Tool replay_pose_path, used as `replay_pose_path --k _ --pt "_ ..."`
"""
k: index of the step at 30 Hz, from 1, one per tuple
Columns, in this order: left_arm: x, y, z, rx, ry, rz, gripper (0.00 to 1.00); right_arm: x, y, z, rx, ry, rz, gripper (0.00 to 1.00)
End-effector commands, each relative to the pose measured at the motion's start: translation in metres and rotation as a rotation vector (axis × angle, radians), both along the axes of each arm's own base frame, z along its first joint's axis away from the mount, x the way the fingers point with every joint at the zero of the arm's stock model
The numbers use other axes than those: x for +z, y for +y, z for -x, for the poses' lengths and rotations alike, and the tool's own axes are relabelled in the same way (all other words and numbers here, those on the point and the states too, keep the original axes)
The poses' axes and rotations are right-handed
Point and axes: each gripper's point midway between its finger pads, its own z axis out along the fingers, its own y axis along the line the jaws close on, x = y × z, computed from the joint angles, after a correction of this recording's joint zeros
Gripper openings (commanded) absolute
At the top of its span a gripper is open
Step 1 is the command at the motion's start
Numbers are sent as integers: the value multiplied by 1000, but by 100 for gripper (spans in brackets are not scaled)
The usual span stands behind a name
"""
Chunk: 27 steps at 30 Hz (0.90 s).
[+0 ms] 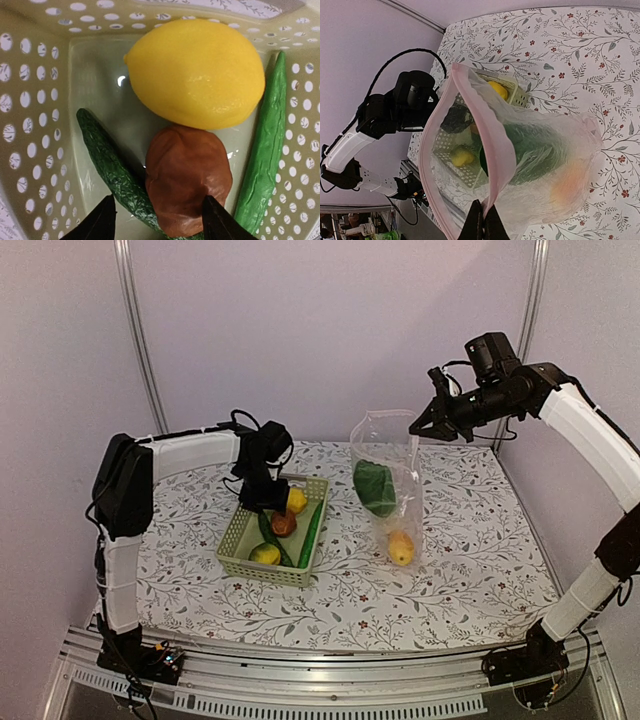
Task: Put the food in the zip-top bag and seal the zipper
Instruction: Move the fake vegetable to the bin, then pick up the fake vegetable from the bin.
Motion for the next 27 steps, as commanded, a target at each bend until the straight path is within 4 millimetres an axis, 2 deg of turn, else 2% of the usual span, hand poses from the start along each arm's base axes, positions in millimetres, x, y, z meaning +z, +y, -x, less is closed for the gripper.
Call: replay_pose_path --k 1,4,14,19,27 --pt "1 31 1 112 9 -16 58 7 -5 4 2 -30 -8 0" --pt "2 42 -4 198 -1 23 57 6 -4 5 7 -29 -13 0" --pt "-8 41 -11 325 6 59 56 6 -1 0 13 -30 -28 0" --pt "-18 46 -9 397 25 30 47 2 -3 -1 16 -29 -20 0" --pt "-28 56 -11 460 32 -47 50 1 -8 0 22 -38 -21 0"
